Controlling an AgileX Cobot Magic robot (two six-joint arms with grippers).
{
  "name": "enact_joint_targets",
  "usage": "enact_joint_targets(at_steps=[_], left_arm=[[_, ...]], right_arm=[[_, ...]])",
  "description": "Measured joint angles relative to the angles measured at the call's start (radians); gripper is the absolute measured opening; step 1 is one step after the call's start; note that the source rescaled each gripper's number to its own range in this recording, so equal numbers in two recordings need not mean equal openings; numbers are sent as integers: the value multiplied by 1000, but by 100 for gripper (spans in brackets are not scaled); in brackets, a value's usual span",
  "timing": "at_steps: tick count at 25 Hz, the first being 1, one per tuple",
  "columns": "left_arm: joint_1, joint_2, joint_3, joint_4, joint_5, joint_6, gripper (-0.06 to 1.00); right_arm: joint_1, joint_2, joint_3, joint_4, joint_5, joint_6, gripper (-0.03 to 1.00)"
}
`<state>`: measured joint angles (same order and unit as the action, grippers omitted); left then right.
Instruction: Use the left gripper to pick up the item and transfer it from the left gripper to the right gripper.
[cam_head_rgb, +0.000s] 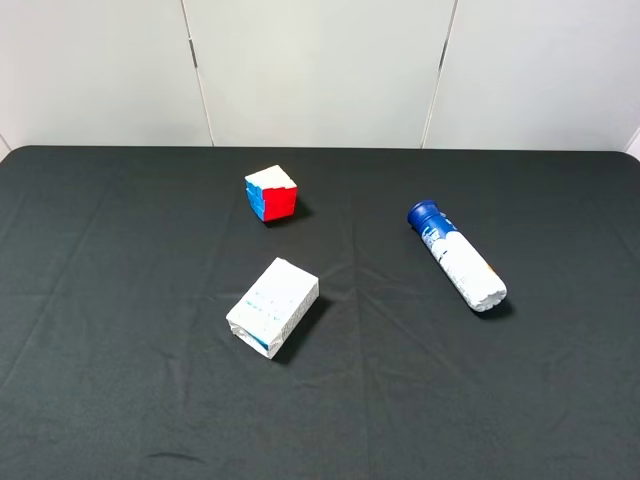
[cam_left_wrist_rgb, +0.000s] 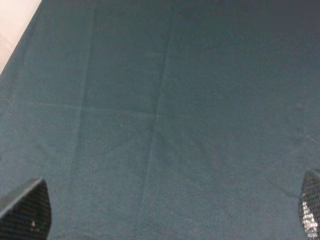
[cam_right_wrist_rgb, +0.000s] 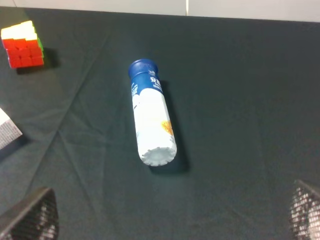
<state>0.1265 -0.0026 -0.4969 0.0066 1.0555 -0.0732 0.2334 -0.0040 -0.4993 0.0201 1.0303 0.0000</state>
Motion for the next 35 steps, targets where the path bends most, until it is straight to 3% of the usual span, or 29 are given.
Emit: enact_joint_targets(at_steps=[11, 23, 35], left_arm=[[0, 0, 0, 0, 0, 0, 100], [0, 0, 0, 0, 0, 0, 100], [0, 0, 0, 0, 0, 0, 100]], right_arm=[[-7, -1, 0, -2, -12, 0, 100], [-291, -1, 0, -2, -12, 0, 100], [-311, -1, 0, -2, -13, 0, 100]])
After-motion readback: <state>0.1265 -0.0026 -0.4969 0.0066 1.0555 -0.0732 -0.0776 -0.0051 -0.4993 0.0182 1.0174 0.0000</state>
